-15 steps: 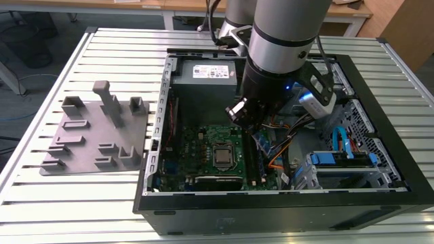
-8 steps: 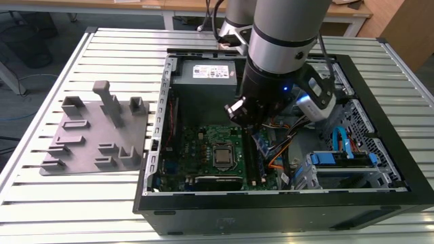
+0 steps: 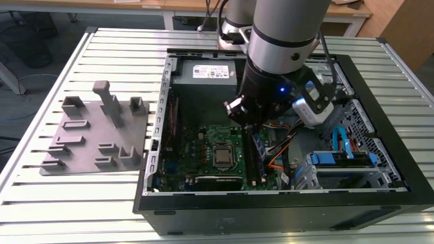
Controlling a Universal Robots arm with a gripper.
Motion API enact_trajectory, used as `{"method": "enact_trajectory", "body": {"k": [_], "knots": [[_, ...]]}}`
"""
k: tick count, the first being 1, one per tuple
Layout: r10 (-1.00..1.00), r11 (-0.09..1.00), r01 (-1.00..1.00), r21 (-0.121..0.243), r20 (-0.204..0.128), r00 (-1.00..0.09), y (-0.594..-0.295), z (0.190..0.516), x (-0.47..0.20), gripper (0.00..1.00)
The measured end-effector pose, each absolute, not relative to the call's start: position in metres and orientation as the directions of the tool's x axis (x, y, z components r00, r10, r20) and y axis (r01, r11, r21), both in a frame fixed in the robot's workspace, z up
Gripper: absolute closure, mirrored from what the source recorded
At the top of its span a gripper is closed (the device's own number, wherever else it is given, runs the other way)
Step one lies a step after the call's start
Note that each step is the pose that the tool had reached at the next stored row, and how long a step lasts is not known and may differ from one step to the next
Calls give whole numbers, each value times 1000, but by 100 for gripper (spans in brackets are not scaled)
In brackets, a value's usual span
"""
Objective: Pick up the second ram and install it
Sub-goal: 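Insert the second ram into the second slot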
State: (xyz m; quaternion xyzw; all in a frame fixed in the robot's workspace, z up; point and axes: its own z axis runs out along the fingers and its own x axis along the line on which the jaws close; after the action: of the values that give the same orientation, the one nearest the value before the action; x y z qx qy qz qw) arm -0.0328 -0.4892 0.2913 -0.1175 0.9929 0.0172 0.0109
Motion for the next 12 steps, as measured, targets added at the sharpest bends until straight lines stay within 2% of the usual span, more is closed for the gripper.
{"method": "enact_trajectory", "body": {"k": [12], "knots": [[-69,997,-70,32,-26,-997,-489,290,-33,86]]}}
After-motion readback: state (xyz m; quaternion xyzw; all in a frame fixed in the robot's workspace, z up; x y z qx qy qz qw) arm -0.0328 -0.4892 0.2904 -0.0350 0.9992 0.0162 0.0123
